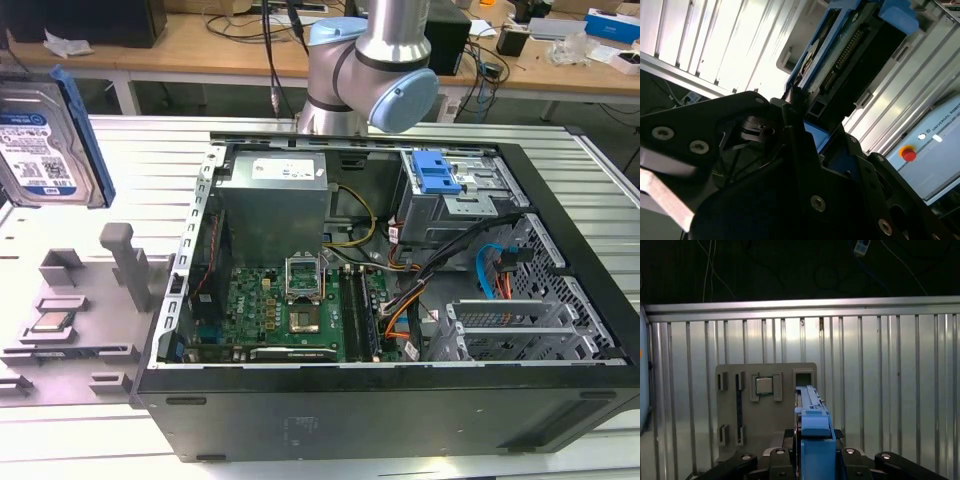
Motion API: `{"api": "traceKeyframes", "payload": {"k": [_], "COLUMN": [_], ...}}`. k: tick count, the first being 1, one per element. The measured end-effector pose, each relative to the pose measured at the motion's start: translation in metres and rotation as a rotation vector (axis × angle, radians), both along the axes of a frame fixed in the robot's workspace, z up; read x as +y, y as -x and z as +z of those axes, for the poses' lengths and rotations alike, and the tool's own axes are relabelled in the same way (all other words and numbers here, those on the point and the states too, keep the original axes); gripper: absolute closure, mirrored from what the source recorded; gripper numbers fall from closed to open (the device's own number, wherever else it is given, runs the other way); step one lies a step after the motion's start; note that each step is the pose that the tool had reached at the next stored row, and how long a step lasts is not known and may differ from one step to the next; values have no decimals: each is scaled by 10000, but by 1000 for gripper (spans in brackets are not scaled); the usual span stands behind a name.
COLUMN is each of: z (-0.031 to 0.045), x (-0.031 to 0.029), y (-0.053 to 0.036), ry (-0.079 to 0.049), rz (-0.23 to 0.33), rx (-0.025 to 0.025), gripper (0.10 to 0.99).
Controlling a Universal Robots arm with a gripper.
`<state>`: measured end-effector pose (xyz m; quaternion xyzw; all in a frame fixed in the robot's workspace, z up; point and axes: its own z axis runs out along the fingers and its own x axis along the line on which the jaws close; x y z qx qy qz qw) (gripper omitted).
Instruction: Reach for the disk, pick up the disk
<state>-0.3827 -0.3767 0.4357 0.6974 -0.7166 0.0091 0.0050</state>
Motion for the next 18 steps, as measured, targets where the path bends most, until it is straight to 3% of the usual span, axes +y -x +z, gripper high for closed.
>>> {"api": "traceKeyframes", "payload": {"k": [11, 14, 18], "z": [291, 512, 654], "x": [0, 1, 2], "y": [-2, -4, -8], "ry": [0, -2, 1], "rz": [0, -1, -1], "rx": [1, 1, 4], "gripper": [718, 718, 718]}}
